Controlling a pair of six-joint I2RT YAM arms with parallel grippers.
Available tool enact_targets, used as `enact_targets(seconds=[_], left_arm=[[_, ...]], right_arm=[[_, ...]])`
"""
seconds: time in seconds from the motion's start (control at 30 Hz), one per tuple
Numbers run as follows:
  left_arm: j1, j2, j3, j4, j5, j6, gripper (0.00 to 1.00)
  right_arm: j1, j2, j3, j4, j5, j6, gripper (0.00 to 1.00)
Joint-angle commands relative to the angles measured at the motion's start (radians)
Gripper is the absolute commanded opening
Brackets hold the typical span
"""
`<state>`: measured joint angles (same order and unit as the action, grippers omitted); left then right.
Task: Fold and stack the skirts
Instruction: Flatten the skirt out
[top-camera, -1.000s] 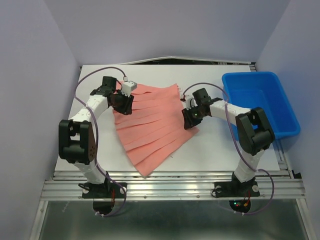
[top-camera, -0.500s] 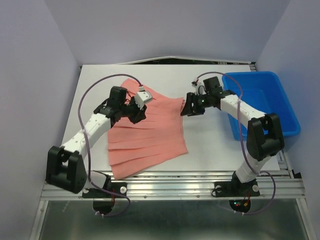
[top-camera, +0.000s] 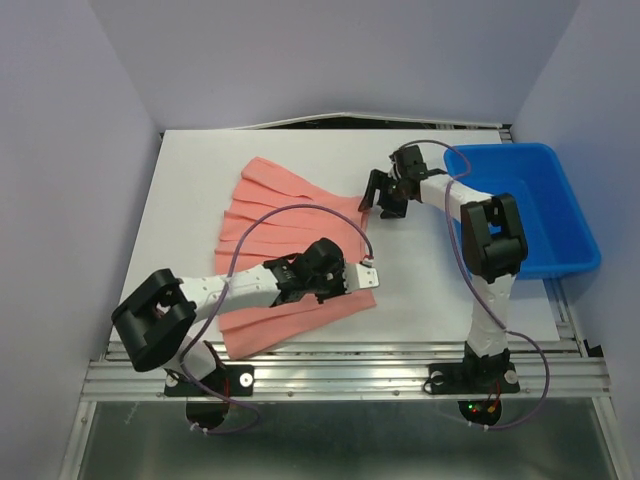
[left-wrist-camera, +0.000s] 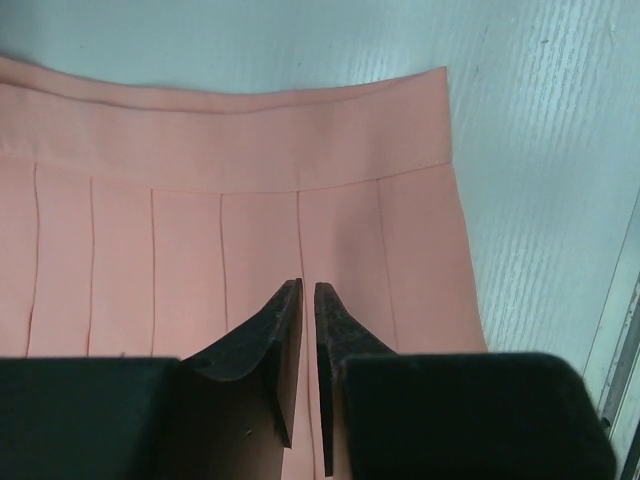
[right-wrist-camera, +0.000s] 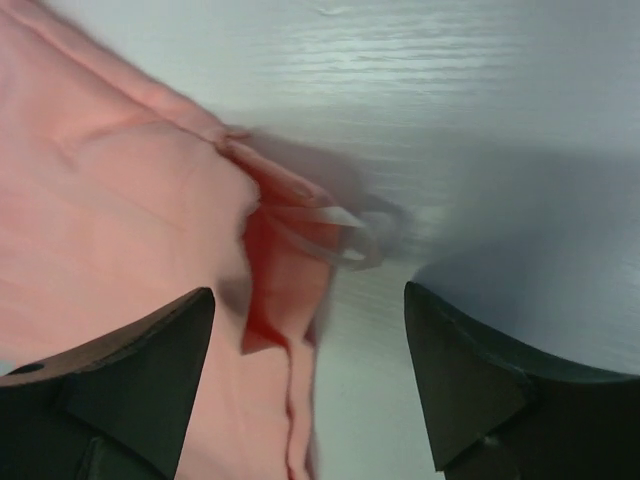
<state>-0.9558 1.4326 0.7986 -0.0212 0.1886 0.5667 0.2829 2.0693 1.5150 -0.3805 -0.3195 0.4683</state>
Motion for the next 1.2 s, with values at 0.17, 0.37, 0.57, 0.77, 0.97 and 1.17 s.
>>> enact_targets(seconds=[0.17, 0.37, 0.57, 0.77, 0.97, 1.17], left_arm=[[-0.109, 0.178, 0.1, 0.142, -0.1, -0.074, 0.16], [-0.109, 0.275, 0.145, 0.057, -0.072, -0.059, 0.0], [-0.109, 0.259, 0.123, -0.061, 0.085, 0.022, 0.0], [-0.109, 0.227, 0.099, -0.19, 0.282, 0.107, 0.0], [-0.139, 0.247, 0.18, -0.203, 0.321, 0.079, 0.0], [-0.133, 0.266, 0.33, -0.249, 0.454, -0.008, 0.36]], right_arm=[[0.001, 0.077, 0.053, 0.075, -0.007, 0.075, 0.81], [0.001, 0.112, 0.033, 0.095, -0.082, 0.055, 0.63], [-0.008, 0.115, 0.042, 0.1, -0.112, -0.123, 0.13], [-0.093, 0.117, 0.109, 0.121, -0.2, -0.342, 0.01], [-0.102, 0.077, 0.099, 0.062, -0.378, -0.561, 0.01], [-0.102, 0.036, 0.065, -0.087, -0.412, -0.767, 0.01]])
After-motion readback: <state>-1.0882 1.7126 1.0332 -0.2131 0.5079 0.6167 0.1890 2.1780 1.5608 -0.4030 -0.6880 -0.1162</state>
